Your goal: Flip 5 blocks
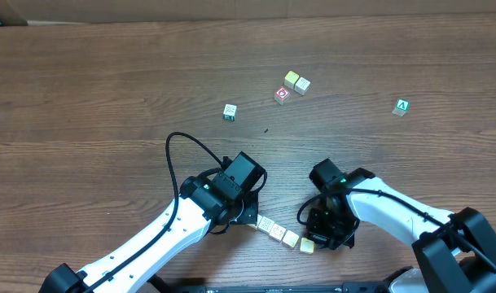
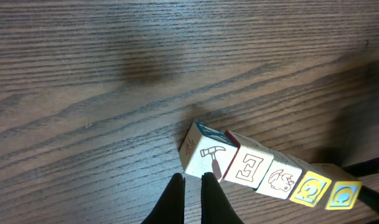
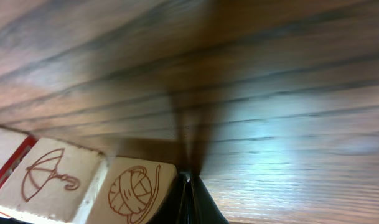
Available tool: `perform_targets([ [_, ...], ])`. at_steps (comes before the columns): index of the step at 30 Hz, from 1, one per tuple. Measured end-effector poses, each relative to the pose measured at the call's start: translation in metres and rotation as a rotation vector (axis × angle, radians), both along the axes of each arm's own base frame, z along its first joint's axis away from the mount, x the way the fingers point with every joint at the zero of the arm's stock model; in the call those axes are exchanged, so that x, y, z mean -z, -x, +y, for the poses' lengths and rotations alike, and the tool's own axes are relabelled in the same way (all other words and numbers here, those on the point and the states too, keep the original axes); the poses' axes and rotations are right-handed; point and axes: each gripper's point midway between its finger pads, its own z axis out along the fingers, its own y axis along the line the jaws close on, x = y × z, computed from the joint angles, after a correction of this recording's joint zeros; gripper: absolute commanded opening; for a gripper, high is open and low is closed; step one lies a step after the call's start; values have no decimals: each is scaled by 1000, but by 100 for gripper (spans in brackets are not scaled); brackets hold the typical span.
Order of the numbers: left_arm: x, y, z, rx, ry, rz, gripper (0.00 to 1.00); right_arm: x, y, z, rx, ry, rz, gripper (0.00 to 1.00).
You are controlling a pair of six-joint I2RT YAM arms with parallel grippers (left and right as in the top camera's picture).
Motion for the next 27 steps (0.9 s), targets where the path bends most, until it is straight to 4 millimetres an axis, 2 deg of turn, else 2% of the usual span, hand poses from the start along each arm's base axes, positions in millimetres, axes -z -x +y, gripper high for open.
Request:
perform_targets([
  [5,0,1,0,0,-2,2,4,0,4,9,-29,-11,-7,4],
  [27,1,2,2,21,-13,5,4,0,1,9,26,-7,-1,4],
])
